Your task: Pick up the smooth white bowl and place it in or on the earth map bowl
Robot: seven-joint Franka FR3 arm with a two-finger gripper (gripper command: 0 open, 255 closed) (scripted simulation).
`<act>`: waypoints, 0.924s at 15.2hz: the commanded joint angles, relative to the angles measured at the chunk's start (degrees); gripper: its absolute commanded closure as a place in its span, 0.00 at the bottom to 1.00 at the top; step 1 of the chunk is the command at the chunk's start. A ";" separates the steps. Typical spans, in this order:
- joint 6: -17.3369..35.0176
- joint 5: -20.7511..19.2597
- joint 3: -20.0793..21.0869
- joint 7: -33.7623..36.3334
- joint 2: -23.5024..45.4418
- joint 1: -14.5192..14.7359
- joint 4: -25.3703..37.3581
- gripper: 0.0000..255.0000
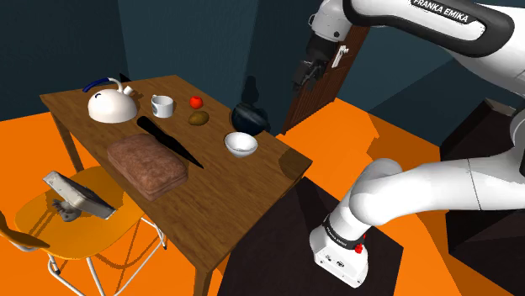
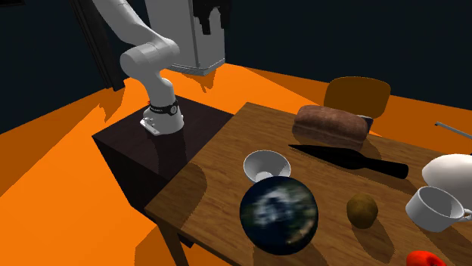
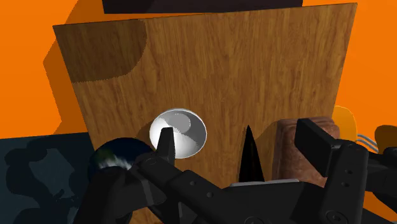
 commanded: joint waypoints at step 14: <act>21.22 -1.94 -4.03 -0.55 18.76 -2.73 -5.01 0.00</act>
